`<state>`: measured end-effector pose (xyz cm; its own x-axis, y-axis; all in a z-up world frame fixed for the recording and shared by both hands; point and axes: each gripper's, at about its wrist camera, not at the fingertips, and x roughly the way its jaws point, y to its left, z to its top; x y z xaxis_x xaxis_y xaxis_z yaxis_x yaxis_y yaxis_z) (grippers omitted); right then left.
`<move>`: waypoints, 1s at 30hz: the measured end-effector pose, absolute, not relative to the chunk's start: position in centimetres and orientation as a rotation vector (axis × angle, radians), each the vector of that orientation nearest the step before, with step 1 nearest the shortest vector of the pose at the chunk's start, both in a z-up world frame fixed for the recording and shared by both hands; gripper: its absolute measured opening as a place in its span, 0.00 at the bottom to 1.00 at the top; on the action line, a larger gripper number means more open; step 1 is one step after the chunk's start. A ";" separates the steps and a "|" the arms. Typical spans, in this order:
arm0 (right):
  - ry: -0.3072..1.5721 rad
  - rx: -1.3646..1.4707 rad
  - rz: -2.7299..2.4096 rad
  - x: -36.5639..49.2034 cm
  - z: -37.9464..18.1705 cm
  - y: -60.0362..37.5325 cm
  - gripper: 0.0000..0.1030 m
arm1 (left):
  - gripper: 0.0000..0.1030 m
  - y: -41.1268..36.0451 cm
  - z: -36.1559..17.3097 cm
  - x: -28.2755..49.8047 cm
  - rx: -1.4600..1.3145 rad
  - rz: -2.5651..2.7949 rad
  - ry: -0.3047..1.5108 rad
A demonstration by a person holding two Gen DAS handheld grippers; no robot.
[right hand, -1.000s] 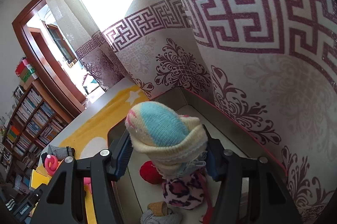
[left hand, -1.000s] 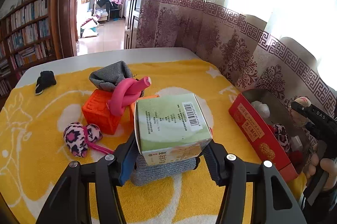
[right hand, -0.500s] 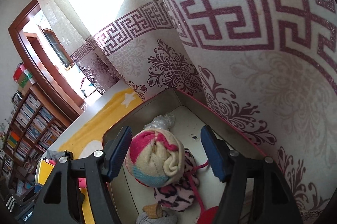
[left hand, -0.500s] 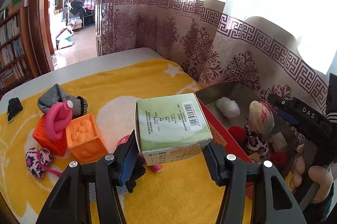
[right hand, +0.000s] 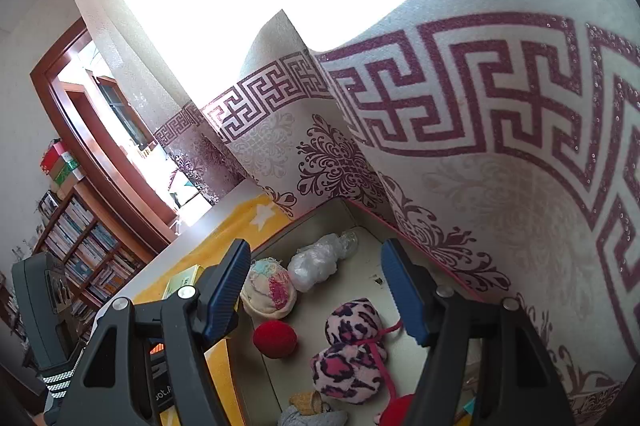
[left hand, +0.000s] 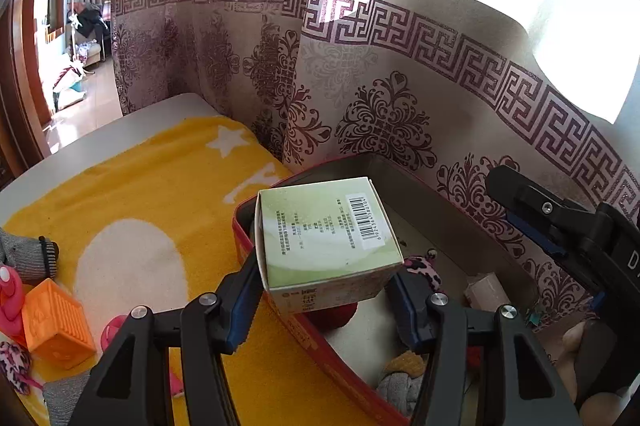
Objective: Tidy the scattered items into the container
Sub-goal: 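Lower the green box into the red box and open the left tool, then withdraw both tools from the red box back over the towel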
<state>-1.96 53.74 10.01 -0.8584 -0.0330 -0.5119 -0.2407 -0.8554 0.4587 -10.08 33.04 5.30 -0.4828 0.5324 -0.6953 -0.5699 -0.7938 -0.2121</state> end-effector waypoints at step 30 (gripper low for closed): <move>0.565 -0.916 3.076 -1.7 9.9 43.8 0.72 | 0.82 16.7 3.8 -7.4 -1.094 2.492 -0.122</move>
<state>-1.73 43.82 9.88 -0.8356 -0.2073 -0.5087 0.0132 -0.9333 0.3588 -7.41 16.73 3.76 -0.6057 0.4048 -0.6850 -0.3362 -0.9105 -0.2407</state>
